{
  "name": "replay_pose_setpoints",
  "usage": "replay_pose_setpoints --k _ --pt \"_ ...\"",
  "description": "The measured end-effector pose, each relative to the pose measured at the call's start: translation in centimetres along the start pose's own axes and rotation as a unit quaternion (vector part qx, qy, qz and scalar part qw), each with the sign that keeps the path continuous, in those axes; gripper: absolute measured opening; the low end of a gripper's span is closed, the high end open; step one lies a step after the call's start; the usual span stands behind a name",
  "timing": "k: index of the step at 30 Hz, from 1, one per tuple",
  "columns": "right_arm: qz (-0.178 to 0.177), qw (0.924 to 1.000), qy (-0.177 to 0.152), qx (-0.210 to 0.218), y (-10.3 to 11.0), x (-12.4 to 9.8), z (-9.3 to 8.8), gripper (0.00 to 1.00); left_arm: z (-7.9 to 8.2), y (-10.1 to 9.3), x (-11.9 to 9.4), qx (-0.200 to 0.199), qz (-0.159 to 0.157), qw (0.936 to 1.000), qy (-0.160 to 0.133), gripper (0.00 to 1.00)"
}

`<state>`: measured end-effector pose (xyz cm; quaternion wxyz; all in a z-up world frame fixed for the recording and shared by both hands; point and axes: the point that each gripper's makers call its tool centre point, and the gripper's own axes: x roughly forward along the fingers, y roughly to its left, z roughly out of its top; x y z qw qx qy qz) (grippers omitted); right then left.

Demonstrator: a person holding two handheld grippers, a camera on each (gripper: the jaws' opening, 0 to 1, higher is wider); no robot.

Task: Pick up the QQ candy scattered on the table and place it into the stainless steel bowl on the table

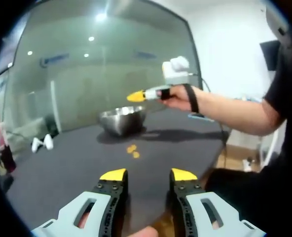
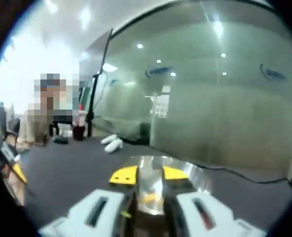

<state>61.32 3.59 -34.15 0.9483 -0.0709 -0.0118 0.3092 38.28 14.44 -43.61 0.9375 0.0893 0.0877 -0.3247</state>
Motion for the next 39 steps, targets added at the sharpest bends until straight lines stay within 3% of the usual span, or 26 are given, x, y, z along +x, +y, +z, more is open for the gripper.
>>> replay_pose_setpoints --k 8,12,15,16,20,23,35,39 --pt "0.003 0.9998 -0.008 0.017 -0.5 -1.5 0.1 0.17 0.1 -0.2 0.1 0.003 -0.002 1.0 0.0 0.35" --pt "0.022 0.9993 -0.01 0.027 0.5 -3.1 -0.3 0.17 0.2 -0.2 0.2 0.004 -0.003 1.0 0.0 0.35" --pt "0.106 0.9913 0.002 0.079 2.9 -4.7 -1.4 0.17 0.2 -0.3 0.3 0.005 -0.004 1.0 -0.001 0.35" --pt "0.118 0.9895 0.007 0.083 3.5 -5.4 -2.0 0.16 0.2 -0.3 0.3 0.005 -0.004 1.0 -0.001 0.35" --pt "0.186 0.9811 0.053 0.008 6.6 -7.8 -5.6 0.16 0.0 -0.2 0.2 0.004 -0.005 1.0 0.001 0.36" --pt "0.203 0.9761 0.073 -0.02 7.6 -8.6 -7.3 0.16 -0.1 -0.1 0.2 0.006 -0.003 1.0 0.003 0.36" --pt "0.204 0.9734 0.103 0.01 8.9 -7.7 -9.7 0.15 0.2 -0.4 0.2 0.014 -0.005 0.9999 0.001 0.36" --pt "0.227 0.9668 0.117 -0.006 10.8 -6.5 -10.5 0.15 0.0 -0.3 0.2 0.013 -0.004 0.9999 0.004 0.36"
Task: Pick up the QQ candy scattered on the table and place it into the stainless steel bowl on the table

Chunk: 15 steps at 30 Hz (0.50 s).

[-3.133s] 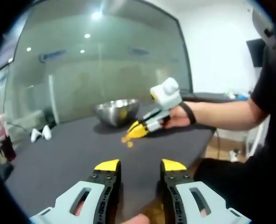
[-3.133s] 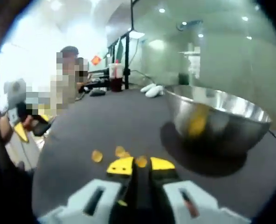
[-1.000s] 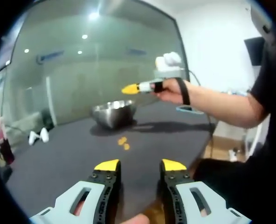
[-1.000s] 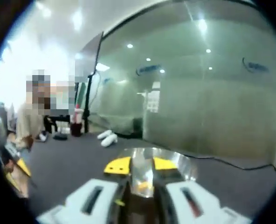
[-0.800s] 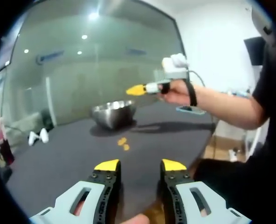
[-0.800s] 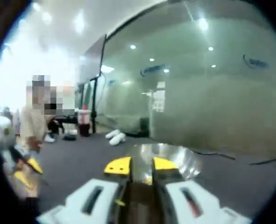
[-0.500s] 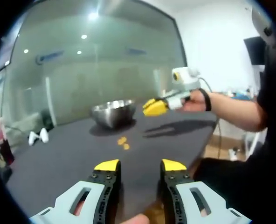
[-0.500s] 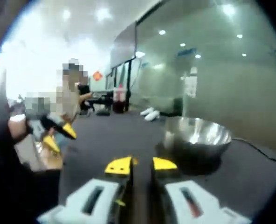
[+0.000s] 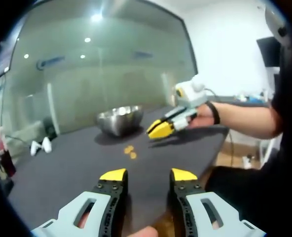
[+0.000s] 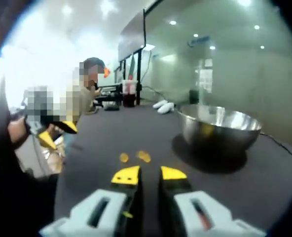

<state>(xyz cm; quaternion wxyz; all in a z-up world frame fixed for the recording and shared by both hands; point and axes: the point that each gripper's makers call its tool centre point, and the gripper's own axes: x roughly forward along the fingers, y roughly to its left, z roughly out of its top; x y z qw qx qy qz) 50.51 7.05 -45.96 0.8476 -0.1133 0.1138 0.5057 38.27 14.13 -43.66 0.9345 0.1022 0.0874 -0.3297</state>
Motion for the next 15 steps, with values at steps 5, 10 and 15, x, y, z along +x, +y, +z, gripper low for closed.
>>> replay_pose_setpoints --k 5,10,15 --pt "0.009 0.9995 0.018 -0.023 0.3 2.5 -0.2 0.16 0.7 0.1 0.0 0.002 0.002 1.0 -0.006 0.36" --pt "0.026 0.9988 0.03 -0.028 0.5 4.1 -0.3 0.16 0.3 0.0 0.0 0.004 -0.001 1.0 -0.001 0.36" --pt "0.034 0.999 0.026 -0.011 0.3 4.9 -0.4 0.16 0.1 0.4 -0.2 0.0 0.005 1.0 -0.001 0.36"
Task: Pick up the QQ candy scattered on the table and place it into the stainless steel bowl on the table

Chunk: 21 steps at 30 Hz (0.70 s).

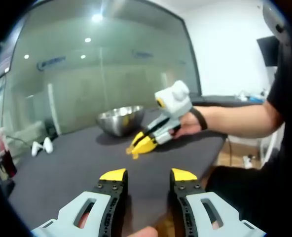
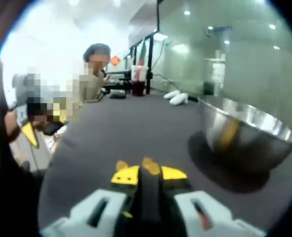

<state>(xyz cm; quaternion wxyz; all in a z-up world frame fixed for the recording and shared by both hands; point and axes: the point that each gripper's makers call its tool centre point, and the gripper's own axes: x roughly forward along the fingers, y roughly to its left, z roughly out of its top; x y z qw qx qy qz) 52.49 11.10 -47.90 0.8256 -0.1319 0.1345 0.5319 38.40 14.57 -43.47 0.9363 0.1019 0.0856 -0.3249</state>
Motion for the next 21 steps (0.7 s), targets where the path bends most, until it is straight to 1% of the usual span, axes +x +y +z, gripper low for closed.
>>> replay_pose_setpoints --k 2,3,4,5,10,15,18,21 --pt "0.003 1.0 -0.003 0.006 0.0 -0.1 0.0 0.15 0.0 0.1 0.0 -0.001 0.001 1.0 -0.001 0.36" --pt "0.005 1.0 -0.004 0.008 0.1 -0.1 0.0 0.11 0.0 0.2 -0.1 -0.001 0.002 1.0 -0.001 0.36" --pt "0.008 0.9997 -0.002 0.021 0.2 -0.3 -0.1 0.09 0.0 0.2 -0.1 -0.001 0.003 1.0 -0.002 0.36" --pt "0.007 0.9997 -0.002 0.025 0.1 -0.3 -0.1 0.08 0.0 0.3 -0.2 -0.002 0.003 1.0 -0.002 0.36" --pt "0.0 0.9998 -0.003 0.021 0.1 -0.6 -0.1 0.08 -0.2 0.5 -0.1 -0.003 0.005 1.0 0.001 0.35" --pt "0.001 0.9993 -0.014 0.034 0.0 -0.8 0.1 0.08 0.1 0.3 -0.1 -0.002 0.003 1.0 -0.002 0.36" --pt "-0.006 0.9993 -0.016 0.032 -0.1 -1.0 0.3 0.08 0.2 0.2 0.0 -0.002 0.003 1.0 -0.004 0.36" --pt "-0.012 0.9992 -0.022 0.03 -0.1 -1.6 0.7 0.08 0.3 0.2 -0.1 -0.002 0.004 1.0 -0.006 0.36"
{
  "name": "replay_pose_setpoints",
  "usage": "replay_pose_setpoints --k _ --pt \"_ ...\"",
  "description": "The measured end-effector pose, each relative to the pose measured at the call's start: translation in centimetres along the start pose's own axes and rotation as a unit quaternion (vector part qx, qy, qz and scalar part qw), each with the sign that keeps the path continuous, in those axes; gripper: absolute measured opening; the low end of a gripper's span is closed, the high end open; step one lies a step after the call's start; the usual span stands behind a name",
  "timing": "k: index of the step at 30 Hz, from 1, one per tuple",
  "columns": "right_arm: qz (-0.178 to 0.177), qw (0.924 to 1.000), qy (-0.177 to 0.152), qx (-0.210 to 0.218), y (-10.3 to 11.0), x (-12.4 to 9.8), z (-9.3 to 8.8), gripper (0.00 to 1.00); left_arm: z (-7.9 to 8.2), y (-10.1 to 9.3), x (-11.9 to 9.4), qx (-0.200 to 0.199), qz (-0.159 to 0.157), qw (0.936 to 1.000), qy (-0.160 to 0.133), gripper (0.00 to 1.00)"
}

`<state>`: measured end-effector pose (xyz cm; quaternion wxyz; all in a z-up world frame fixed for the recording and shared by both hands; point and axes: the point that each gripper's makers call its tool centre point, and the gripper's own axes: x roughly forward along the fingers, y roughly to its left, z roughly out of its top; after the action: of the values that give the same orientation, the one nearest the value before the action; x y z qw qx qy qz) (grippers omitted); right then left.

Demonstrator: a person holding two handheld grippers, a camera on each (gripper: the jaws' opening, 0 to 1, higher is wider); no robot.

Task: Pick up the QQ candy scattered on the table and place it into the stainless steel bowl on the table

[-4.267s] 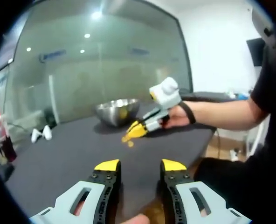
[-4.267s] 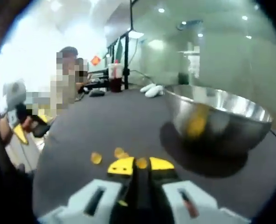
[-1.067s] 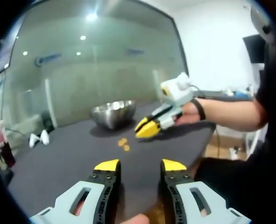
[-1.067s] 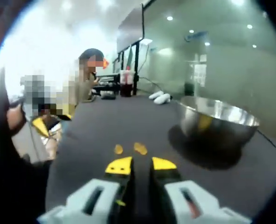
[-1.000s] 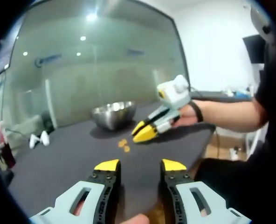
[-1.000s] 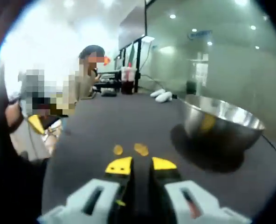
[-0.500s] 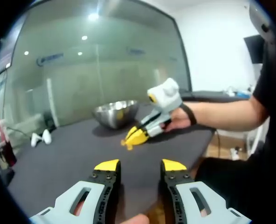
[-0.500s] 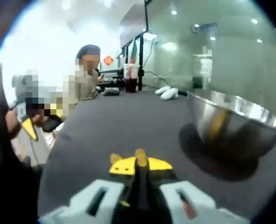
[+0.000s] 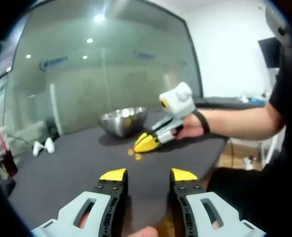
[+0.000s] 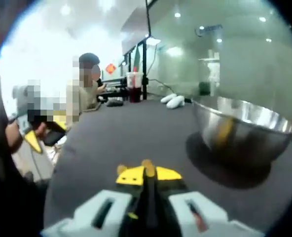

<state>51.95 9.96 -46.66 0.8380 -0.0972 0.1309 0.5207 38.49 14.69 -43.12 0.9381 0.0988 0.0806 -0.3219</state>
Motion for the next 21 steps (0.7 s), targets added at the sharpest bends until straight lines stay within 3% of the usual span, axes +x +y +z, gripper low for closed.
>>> replay_pose_setpoints --k 4,6,9,11,14,16,18,19,21 --pt "-0.053 0.9979 -0.038 -0.005 -1.4 -1.8 1.9 0.08 -0.1 0.1 -0.1 -0.001 0.003 1.0 0.001 0.36" --pt "-0.099 0.991 -0.09 0.002 -2.8 -3.5 4.2 0.08 -0.1 0.1 -0.1 -0.003 0.004 1.0 0.001 0.36" --pt "-0.127 0.9822 -0.138 0.002 -4.0 -5.2 6.9 0.08 -0.2 -0.1 0.0 -0.003 0.002 1.0 0.002 0.36" --pt "-0.08 0.9867 -0.141 -0.009 -2.8 -4.9 7.7 0.08 -0.1 -0.2 0.0 0.001 0.0 1.0 0.004 0.36" --pt "-0.116 0.9849 -0.124 -0.031 -4.4 -4.8 7.9 0.08 0.2 -0.4 0.1 0.005 -0.003 1.0 0.001 0.36" --pt "-0.147 0.9803 -0.131 -0.018 -5.9 -5.0 8.5 0.08 0.3 -0.4 0.1 0.005 -0.002 1.0 -0.001 0.36" --pt "-0.163 0.9759 -0.144 0.013 -8.3 -4.7 9.2 0.08 0.3 -0.4 0.1 0.004 -0.002 1.0 0.0 0.36" --pt "-0.189 0.9686 -0.16 0.018 -9.7 -5.2 9.8 0.08 0.2 -0.5 0.1 0.005 -0.002 1.0 0.001 0.36" --pt "-0.187 0.9651 -0.183 0.014 -10.4 -5.0 10.6 0.08 0.2 -0.6 0.1 0.006 -0.002 1.0 0.002 0.36"
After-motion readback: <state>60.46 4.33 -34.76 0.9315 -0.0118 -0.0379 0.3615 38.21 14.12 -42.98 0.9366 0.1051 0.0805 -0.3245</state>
